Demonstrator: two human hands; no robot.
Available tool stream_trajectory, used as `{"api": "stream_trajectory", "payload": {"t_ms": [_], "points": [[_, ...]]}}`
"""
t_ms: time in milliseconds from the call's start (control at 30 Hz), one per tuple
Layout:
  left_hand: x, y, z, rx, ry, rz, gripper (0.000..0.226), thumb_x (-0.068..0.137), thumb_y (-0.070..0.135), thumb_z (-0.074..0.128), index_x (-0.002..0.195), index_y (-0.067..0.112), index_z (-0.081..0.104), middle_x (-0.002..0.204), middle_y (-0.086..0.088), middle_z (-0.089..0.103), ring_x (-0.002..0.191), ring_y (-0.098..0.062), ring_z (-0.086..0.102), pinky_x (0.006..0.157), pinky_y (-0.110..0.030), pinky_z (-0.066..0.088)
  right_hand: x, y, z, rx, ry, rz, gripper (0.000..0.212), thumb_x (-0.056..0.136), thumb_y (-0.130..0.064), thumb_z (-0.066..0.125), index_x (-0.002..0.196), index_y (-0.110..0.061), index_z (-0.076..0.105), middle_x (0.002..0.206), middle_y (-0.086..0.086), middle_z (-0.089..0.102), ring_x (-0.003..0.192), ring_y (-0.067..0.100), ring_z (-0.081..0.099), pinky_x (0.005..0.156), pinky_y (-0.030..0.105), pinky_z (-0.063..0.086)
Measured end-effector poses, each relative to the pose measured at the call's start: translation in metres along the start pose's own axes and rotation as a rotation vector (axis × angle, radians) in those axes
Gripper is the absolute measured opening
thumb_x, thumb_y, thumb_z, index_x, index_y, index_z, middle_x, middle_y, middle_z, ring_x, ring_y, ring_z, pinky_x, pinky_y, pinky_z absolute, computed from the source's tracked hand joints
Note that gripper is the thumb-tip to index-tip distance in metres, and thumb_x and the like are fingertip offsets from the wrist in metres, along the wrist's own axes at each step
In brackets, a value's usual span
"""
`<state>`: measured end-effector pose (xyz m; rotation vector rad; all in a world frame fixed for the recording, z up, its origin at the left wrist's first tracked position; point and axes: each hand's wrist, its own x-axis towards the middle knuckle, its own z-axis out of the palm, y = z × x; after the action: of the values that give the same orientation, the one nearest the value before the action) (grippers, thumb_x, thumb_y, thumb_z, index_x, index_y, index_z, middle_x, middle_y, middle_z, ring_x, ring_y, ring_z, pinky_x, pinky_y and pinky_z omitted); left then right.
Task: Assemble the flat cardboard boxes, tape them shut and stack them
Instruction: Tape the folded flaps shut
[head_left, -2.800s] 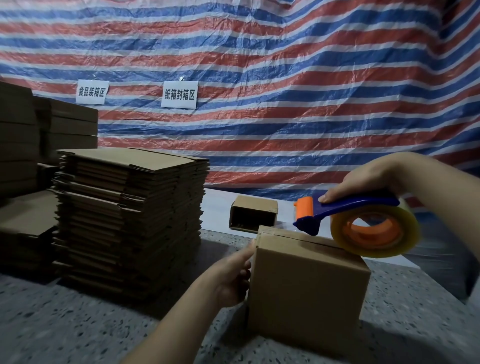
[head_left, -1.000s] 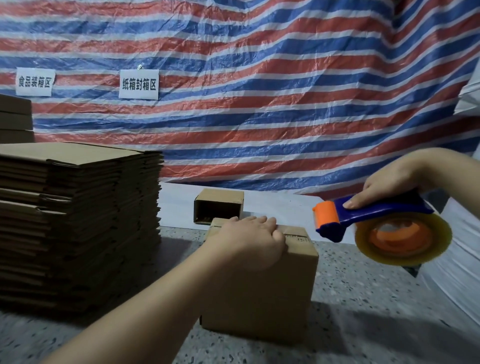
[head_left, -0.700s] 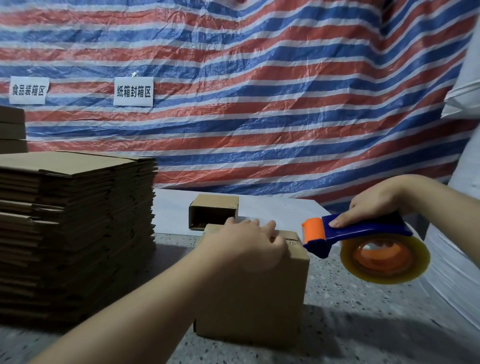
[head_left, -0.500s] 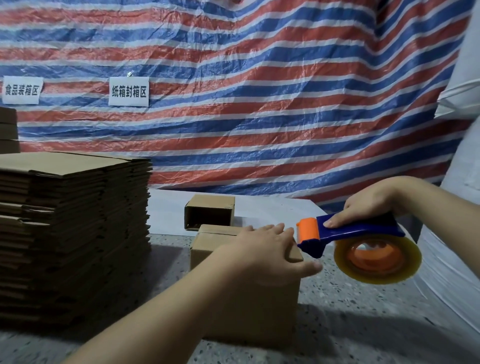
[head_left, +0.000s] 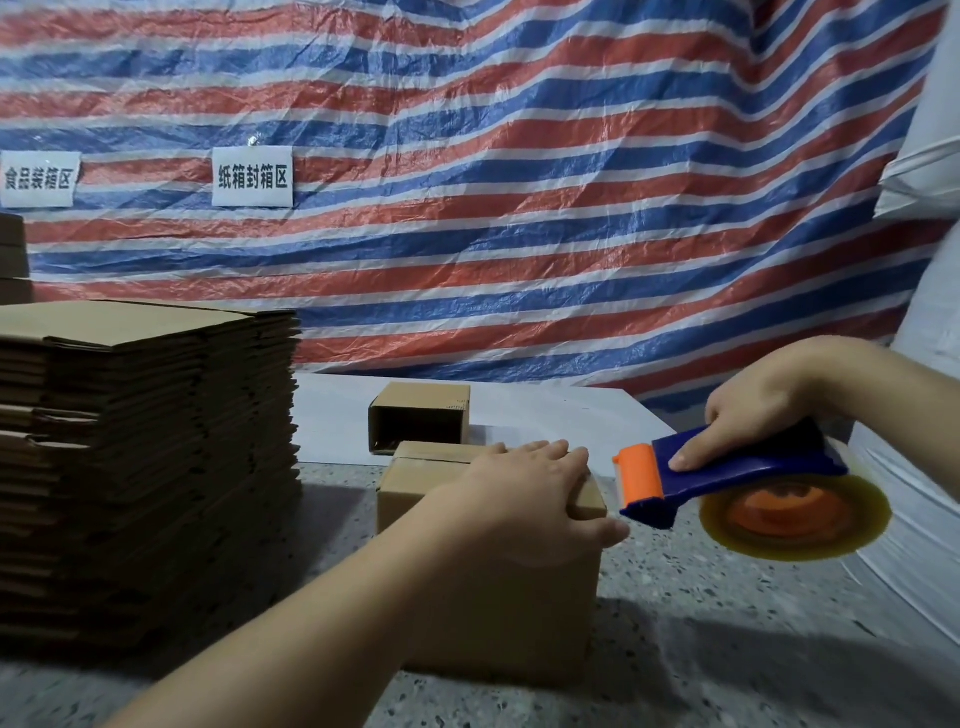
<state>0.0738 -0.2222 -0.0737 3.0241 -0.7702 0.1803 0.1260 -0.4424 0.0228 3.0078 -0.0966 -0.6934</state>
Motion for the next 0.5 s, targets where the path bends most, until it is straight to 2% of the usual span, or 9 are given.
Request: {"api": "stream_trajectory", "payload": {"t_ms": [133, 200, 300, 400, 500], "points": [[0.0, 0.0, -0.001, -0.012, -0.014, -0.011, 0.085, 0.091, 0.074, 0.034, 0.157, 0.032, 0.003, 0.166, -0.001, 0.01, 0.152, -0.022, 0.011, 0.122, -0.05, 0.013, 0.0, -0.024, -0.004, -0.128, 0.112, 0.061, 0.069, 0.069, -0.083, 0.065, 0.102, -0.022, 0.069, 0.094, 0.001, 0.077, 0.083, 0.017, 0.075, 0.07, 0.024, 0.059], [0.0, 0.0, -0.001, -0.027, -0.02, -0.008, 0.083, 0.091, 0.074, 0.034, 0.156, 0.037, -0.002, 0.166, 0.0, 0.008, 0.152, -0.022, 0.009, 0.122, -0.051, 0.011, 0.002, -0.033, 0.005, -0.239, 0.147, 0.087, 0.068, 0.07, -0.08, 0.068, 0.103, -0.021, 0.069, 0.09, -0.001, 0.074, 0.079, 0.016, 0.072, 0.07, 0.026, 0.057], [0.001, -0.001, -0.001, -0.021, -0.026, -0.009, 0.081, 0.091, 0.074, 0.033, 0.156, 0.039, 0.001, 0.166, 0.0, 0.006, 0.152, -0.022, 0.007, 0.122, -0.052, 0.011, 0.017, -0.033, 0.045, -0.439, 0.181, 0.095, 0.065, 0.077, -0.072, 0.066, 0.113, -0.017, 0.069, 0.085, -0.004, 0.064, 0.071, 0.014, 0.059, 0.077, 0.03, 0.053], [0.0, -0.002, 0.002, -0.015, -0.003, 0.0, 0.079, 0.091, 0.075, 0.033, 0.156, 0.038, 0.009, 0.165, 0.001, 0.009, 0.152, -0.022, 0.01, 0.122, -0.053, 0.012, 0.036, -0.015, 0.092, -0.222, 0.363, 0.067, 0.065, 0.081, -0.077, 0.057, 0.107, -0.018, 0.066, 0.08, -0.007, 0.058, 0.075, 0.012, 0.058, 0.075, 0.03, 0.053], [0.001, -0.001, 0.003, -0.017, 0.013, 0.01, 0.077, 0.091, 0.075, 0.033, 0.156, 0.036, 0.015, 0.165, 0.0, 0.013, 0.151, -0.023, 0.014, 0.121, -0.052, 0.014, 0.052, -0.001, 0.133, -0.135, 0.586, 0.02, 0.061, 0.08, -0.082, 0.05, 0.102, -0.027, 0.063, 0.096, -0.007, 0.067, 0.086, 0.014, 0.063, 0.073, 0.029, 0.053]]}}
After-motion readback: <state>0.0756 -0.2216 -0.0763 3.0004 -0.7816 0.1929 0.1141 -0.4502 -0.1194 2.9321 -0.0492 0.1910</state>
